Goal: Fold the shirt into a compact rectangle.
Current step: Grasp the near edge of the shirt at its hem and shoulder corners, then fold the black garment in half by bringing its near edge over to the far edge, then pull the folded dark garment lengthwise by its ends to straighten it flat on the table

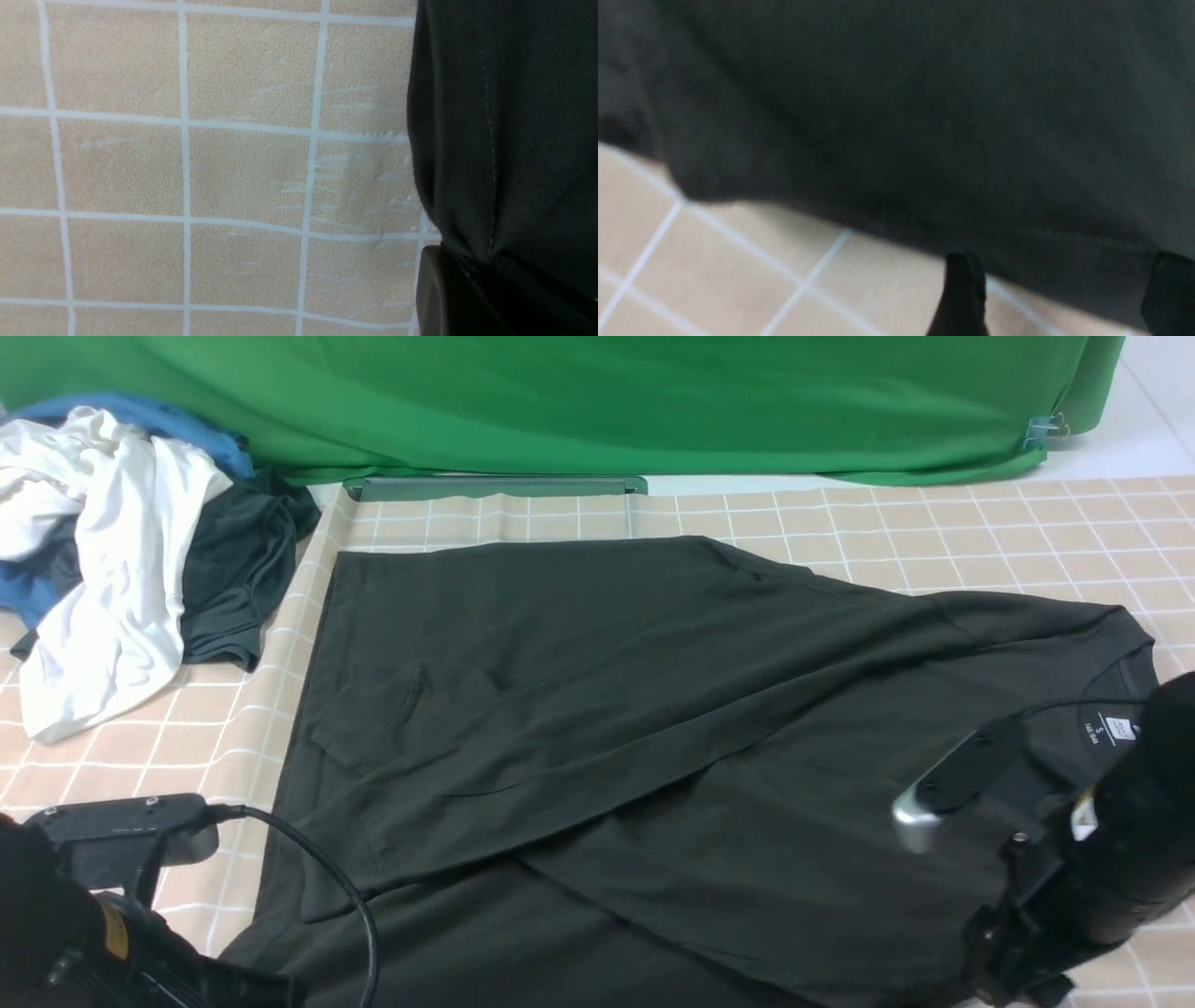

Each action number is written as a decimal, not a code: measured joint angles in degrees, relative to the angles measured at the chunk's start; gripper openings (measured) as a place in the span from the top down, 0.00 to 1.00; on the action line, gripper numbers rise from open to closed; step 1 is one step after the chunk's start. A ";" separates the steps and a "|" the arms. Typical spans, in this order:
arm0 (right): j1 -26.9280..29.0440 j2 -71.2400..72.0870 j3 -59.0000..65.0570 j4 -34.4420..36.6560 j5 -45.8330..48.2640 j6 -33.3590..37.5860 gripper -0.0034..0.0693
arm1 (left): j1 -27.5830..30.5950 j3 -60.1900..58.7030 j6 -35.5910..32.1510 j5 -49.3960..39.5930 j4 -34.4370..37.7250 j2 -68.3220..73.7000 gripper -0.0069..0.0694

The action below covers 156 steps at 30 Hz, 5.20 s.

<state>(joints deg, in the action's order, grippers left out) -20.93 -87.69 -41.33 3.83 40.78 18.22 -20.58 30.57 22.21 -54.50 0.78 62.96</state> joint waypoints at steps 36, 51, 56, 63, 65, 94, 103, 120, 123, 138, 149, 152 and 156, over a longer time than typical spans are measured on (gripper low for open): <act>7.00 -3.67 -27.95 -4.41 9.52 -2.07 0.88 | 12.55 33.33 -1.76 9.21 3.03 20.11 0.86; 9.88 -36.83 -69.49 -4.29 10.62 -2.42 0.88 | 18.65 69.55 -3.33 8.38 4.38 54.94 0.86; 9.88 -44.72 -77.03 -4.46 9.24 -2.95 0.87 | 18.76 76.02 -4.89 7.76 4.31 60.57 0.86; 10.07 -45.94 -78.98 -5.90 1.68 -3.08 0.56 | 18.76 76.84 -5.79 11.50 1.48 61.66 0.70; 10.07 -44.69 -79.09 -5.85 2.90 -4.58 0.50 | 18.82 77.43 -5.91 11.93 0.71 61.59 0.62; 2.84 -56.33 -79.55 15.87 -18.21 1.16 0.90 | 12.93 77.88 -24.13 -5.64 14.96 60.91 0.88; 8.81 -52.48 -87.54 15.41 -3.35 -0.45 0.90 | 12.93 77.83 -24.25 -9.73 11.88 60.91 0.88; 21.03 -30.76 -79.93 12.06 28.47 -3.11 0.90 | 15.09 59.10 -19.48 -11.34 2.24 46.94 0.88; 22.06 -26.28 -72.03 11.01 28.66 -3.11 0.90 | 15.68 55.80 -19.28 -8.94 1.08 45.71 0.88; 22.87 -19.27 -59.94 9.64 29.30 -3.00 0.90 | 15.80 55.08 -19.33 -4.55 3.81 49.88 0.18; 26.38 -22.71 -59.88 0.08 29.26 -10.54 0.47 | 15.80 55.08 -20.98 -6.32 5.83 55.28 0.56; 28.52 -25.53 -59.88 -0.19 29.19 -11.47 0.31 | 15.80 55.14 -22.71 -6.56 5.71 55.30 0.82; 29.97 -29.32 -59.88 -0.30 29.19 -12.60 0.24 | 15.82 55.14 -23.74 -6.69 5.31 55.17 0.87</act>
<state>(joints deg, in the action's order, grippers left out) 9.04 -117.02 -101.21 3.53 69.97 5.62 -4.76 85.71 -1.53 -61.19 6.09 118.13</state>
